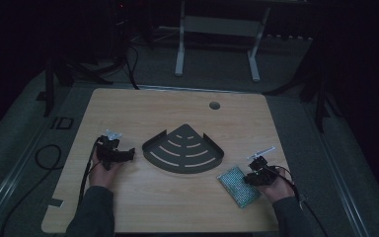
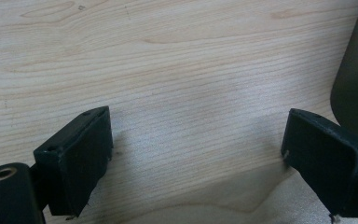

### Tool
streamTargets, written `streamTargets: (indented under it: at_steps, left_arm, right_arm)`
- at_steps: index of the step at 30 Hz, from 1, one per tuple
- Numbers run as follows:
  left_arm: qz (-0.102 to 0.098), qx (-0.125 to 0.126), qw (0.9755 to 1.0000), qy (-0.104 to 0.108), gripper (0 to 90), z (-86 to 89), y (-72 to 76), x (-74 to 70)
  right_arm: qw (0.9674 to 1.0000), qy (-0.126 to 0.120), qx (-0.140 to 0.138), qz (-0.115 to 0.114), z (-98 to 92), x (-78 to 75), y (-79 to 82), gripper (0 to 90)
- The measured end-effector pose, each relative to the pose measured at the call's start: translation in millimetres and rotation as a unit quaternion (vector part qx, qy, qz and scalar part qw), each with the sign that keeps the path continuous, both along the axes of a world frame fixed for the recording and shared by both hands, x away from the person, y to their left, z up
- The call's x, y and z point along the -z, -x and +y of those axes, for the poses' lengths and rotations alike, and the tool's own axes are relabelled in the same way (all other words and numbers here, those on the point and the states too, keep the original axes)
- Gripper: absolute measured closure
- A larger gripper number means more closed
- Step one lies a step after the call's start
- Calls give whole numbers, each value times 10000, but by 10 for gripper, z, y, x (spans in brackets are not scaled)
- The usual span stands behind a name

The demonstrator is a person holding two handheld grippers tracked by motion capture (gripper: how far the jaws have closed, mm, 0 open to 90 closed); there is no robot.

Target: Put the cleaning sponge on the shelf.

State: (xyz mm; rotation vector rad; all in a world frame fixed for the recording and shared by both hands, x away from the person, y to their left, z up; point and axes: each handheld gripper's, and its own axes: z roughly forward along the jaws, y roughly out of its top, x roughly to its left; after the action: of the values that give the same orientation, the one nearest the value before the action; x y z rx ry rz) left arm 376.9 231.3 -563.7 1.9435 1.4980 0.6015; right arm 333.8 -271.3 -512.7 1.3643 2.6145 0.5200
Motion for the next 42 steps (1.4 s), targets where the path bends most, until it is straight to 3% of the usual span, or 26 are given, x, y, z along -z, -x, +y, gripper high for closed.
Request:
streamTargets:
  at_steps: [9,16,27,42]
  left_arm:
    - [0,0,10000,0,94,0,0,0]
    - [3,0,10000,-3,94,0,0,-1]
    - [3,0,10000,-2,94,0,0,-1]
    - [4,0,10000,-3,94,0,0,-1]
  right_arm:
    - [9989,10,-47,464,29,-11,-103,814]
    - [9988,161,-243,385,57,-20,-98,884]
    - [9974,358,-452,434,120,-91,-106,896]
    - [9974,379,-542,268,142,-358,-138,897]
